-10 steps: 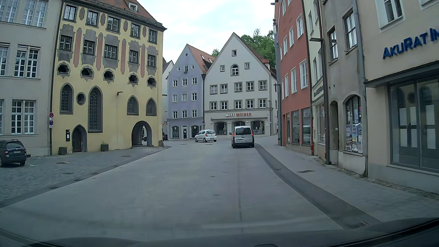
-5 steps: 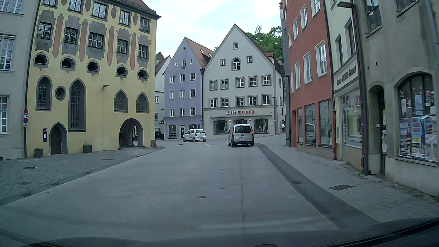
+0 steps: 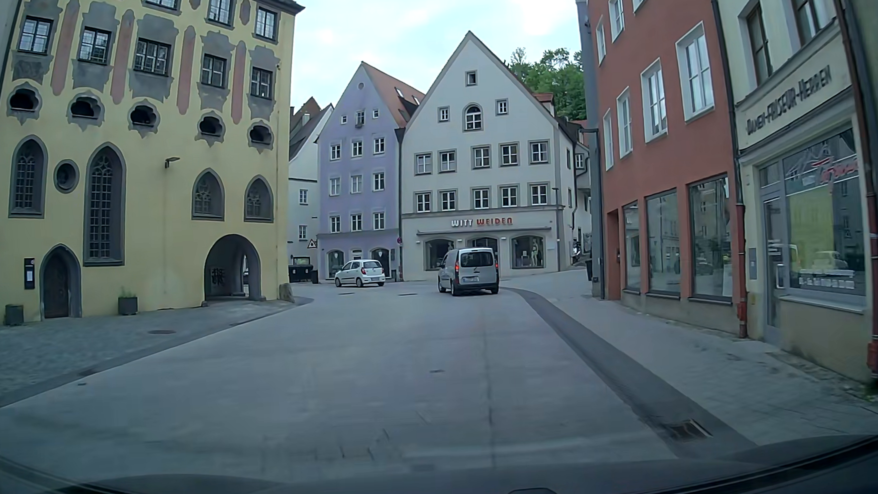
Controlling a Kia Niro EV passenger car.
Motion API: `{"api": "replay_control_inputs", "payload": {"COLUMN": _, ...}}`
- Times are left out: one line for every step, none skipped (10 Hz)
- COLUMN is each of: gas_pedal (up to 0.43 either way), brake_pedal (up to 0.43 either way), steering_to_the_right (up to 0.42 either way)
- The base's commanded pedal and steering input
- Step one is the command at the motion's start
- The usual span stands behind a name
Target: Follow the waypoints while adhering to traffic rules and regulations
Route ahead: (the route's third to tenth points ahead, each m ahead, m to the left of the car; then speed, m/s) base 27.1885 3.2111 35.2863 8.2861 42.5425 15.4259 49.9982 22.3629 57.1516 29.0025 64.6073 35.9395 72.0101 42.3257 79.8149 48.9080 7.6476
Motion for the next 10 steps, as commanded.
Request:
{"api": "replay_control_inputs", "payload": {"gas_pedal": 0.067, "brake_pedal": 0.000, "steering_to_the_right": 0.008}}
{"api": "replay_control_inputs", "payload": {"gas_pedal": 0.067, "brake_pedal": 0.000, "steering_to_the_right": 0.012}}
{"api": "replay_control_inputs", "payload": {"gas_pedal": 0.059, "brake_pedal": 0.000, "steering_to_the_right": 0.015}}
{"api": "replay_control_inputs", "payload": {"gas_pedal": 0.059, "brake_pedal": 0.000, "steering_to_the_right": 0.014}}
{"api": "replay_control_inputs", "payload": {"gas_pedal": 0.059, "brake_pedal": 0.000, "steering_to_the_right": 0.013}}
{"api": "replay_control_inputs", "payload": {"gas_pedal": 0.020, "brake_pedal": 0.000, "steering_to_the_right": 0.013}}
{"api": "replay_control_inputs", "payload": {"gas_pedal": 0.000, "brake_pedal": 0.000, "steering_to_the_right": 0.013}}
{"api": "replay_control_inputs", "payload": {"gas_pedal": 0.000, "brake_pedal": 0.000, "steering_to_the_right": 0.011}}
{"api": "replay_control_inputs", "payload": {"gas_pedal": 0.000, "brake_pedal": 0.000, "steering_to_the_right": 0.005}}
{"api": "replay_control_inputs", "payload": {"gas_pedal": 0.000, "brake_pedal": 0.000, "steering_to_the_right": 0.004}}
